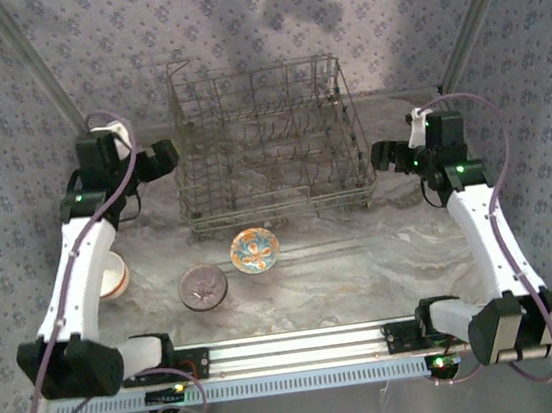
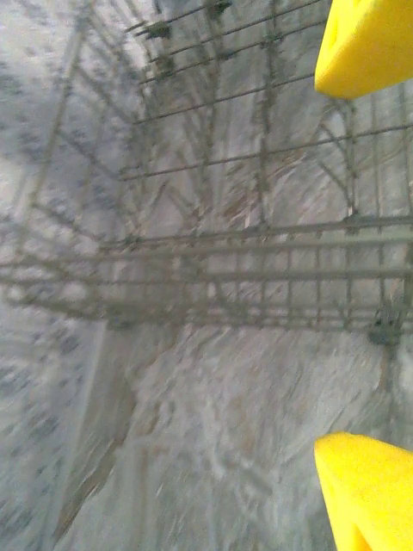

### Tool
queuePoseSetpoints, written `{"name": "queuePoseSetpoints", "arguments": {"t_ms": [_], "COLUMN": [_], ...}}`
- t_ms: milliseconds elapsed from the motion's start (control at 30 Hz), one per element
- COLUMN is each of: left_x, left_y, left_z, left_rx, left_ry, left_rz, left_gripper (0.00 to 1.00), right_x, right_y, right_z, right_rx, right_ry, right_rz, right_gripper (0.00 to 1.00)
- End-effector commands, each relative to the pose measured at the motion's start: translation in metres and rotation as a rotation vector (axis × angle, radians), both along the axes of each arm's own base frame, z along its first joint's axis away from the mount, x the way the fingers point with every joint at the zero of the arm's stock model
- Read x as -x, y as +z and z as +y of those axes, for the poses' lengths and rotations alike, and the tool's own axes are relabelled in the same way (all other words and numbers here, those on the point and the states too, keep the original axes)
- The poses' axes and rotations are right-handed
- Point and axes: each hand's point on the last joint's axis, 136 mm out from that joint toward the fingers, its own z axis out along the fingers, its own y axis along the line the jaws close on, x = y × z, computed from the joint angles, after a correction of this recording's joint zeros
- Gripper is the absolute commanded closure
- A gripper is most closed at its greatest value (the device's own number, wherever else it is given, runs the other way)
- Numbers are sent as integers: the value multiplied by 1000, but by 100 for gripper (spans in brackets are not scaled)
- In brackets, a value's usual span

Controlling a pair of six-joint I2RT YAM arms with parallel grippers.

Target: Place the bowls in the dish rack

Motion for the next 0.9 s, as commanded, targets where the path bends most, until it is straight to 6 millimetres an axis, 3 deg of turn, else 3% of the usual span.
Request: {"name": "queuePoseSetpoints", "arguments": {"t_ms": [0, 167, 333, 600, 867], "left_x": [-1, -12, -17, -25, -31], "left_y": [-12, -39, -54, -61, -69], "left_z": [-20, -34, -50, -92, -140], "left_rx": [19, -27, -48, -109, -188], "left_ry": [-70, -95, -135, -249, -365], "left_rz": [118, 289, 346, 370, 377], "left_gripper": [1, 9, 10, 12, 12], "right_x": [-2, -24, -35, -57, -63], "right_y": [3, -5, -15, -46, -54], "right_z": [18, 30, 30, 22, 22], "right_rx": [-74, -130, -141, -207, -240], "right_ry": [70, 114, 99, 84, 92], "right_rz": [68, 124, 141, 191, 193], "right_gripper": [1, 1, 1, 1, 1]}}
